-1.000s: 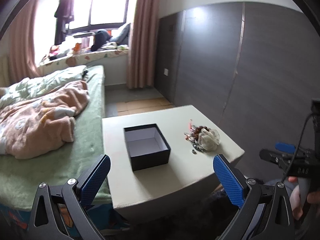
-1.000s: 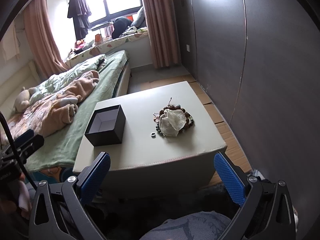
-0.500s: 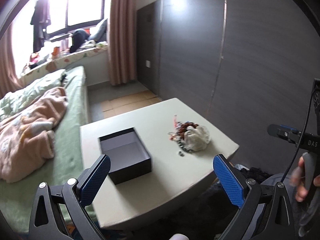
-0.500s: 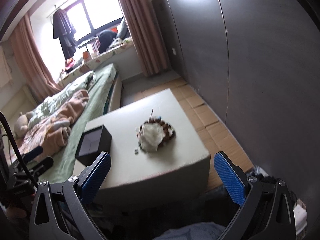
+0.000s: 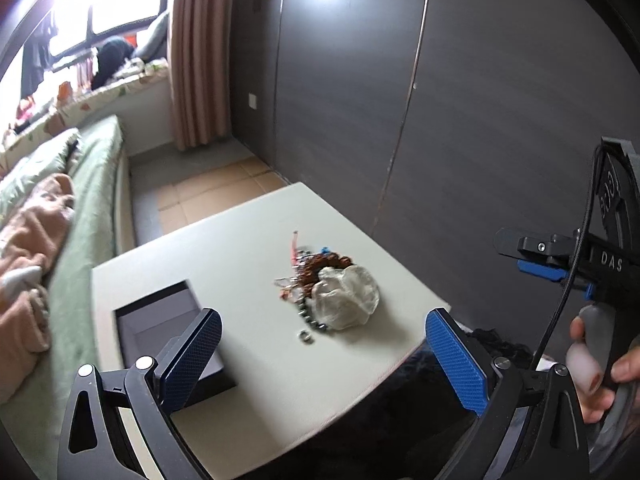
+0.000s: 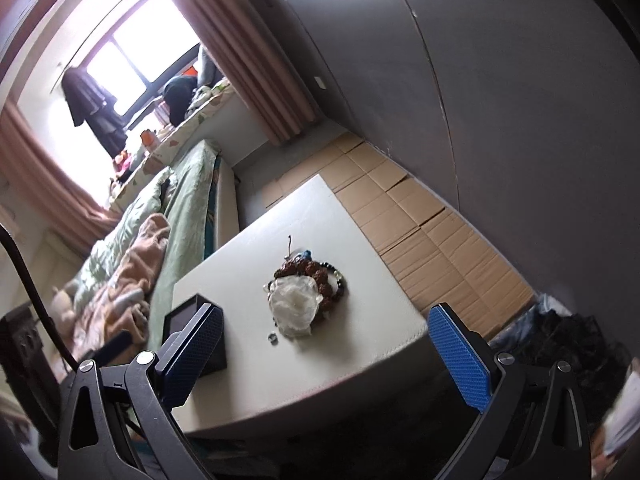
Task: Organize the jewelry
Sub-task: 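Reach the left gripper to the jewelry pile and grasp the white plastic bag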
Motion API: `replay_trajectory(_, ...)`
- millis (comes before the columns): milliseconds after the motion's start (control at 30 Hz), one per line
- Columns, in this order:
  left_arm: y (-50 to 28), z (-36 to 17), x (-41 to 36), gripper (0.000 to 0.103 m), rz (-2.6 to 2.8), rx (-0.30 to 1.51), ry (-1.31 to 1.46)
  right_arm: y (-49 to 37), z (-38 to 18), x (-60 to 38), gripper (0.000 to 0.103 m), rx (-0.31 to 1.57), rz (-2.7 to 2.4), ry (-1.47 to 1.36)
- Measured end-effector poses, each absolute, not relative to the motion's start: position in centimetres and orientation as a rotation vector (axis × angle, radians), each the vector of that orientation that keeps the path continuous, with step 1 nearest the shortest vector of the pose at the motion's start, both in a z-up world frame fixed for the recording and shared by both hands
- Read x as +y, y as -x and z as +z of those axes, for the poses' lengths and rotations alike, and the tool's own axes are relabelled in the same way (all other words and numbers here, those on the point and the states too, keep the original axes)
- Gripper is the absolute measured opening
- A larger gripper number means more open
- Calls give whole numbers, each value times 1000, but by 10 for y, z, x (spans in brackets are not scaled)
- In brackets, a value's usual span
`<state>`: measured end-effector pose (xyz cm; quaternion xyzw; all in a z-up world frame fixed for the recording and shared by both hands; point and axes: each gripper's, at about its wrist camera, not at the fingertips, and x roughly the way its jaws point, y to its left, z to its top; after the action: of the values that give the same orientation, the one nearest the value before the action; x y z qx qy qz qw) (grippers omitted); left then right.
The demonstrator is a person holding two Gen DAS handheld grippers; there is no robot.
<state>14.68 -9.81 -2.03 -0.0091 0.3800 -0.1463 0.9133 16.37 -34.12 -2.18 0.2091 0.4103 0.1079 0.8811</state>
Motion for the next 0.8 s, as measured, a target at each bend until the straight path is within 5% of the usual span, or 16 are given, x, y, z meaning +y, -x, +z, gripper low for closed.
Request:
replay_trajectory(333,-204,-56,-120,88,-339,934,63,-183,-65,-368,103,870,203,-637)
replay_trajectory(633,-233,-104,-139,62,-368,1021,87,-202,-82,-364,103,916,210,-710)
replay_trajectory(733,-239,-111,-141,44,-398,1032,99,-209,-83,-357,103,926,220,-701)
replay_trajectory(800,-242,-113,-140,22,-413,1029,103,-215,-85,-352,103,935,216,-693)
